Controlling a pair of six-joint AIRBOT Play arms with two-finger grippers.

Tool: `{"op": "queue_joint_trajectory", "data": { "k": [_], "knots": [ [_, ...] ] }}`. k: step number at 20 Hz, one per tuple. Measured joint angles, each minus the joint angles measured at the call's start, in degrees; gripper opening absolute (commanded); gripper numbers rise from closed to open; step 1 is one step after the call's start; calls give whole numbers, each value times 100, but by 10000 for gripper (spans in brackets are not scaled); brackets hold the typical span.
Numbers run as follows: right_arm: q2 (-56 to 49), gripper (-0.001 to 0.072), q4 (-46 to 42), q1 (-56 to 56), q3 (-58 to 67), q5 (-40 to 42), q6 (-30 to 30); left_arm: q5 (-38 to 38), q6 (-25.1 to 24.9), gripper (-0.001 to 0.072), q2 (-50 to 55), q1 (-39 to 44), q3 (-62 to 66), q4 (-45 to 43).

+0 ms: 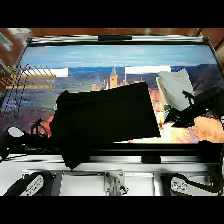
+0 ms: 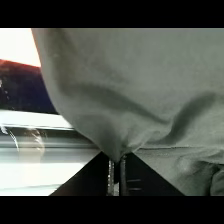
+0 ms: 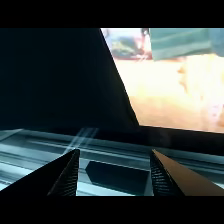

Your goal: Fold the shirts.

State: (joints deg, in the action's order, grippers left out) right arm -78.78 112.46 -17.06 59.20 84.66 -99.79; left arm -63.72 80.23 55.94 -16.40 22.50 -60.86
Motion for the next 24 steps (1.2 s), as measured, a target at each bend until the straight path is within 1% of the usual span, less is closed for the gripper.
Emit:
{"op": "queue_joint_trajectory", "data": {
  "k": [3, 7, 13, 16, 17, 18, 19, 20, 24],
  "knots": [
    [0, 545, 61, 114, -455, -372, -22, -26, -98, 35, 2, 0, 129, 0],
    [-107, 545, -179, 269, -695, -691, 76, -111, -184, 35, 2, 0, 361, 22],
    [-378, 545, -9, 352, -802, -835, 153, -199, -223, 35, 2, 0, 579, 28],
    [-435, 543, 122, 579, -931, -894, 166, -223, -243, 35, 4, 0, 616, 28],
    [-450, 526, 149, 680, -968, -914, 175, -234, -245, 35, 2, 0, 636, 31],
    [-461, 318, 138, 780, -1008, -973, 177, -254, -249, 35, 4, 0, 660, 28],
    [-485, 124, 138, 887, -1045, -1084, 166, -271, -251, 35, 2, 0, 697, 31],
    [-505, 75, 160, 966, -1073, -1165, 170, -280, -267, 34, 4, 0, 752, 28],
    [-264, 75, 166, 1143, -970, -1539, 28, -448, -483, 34, -7, 0, 1351, 28]
  ]
}}
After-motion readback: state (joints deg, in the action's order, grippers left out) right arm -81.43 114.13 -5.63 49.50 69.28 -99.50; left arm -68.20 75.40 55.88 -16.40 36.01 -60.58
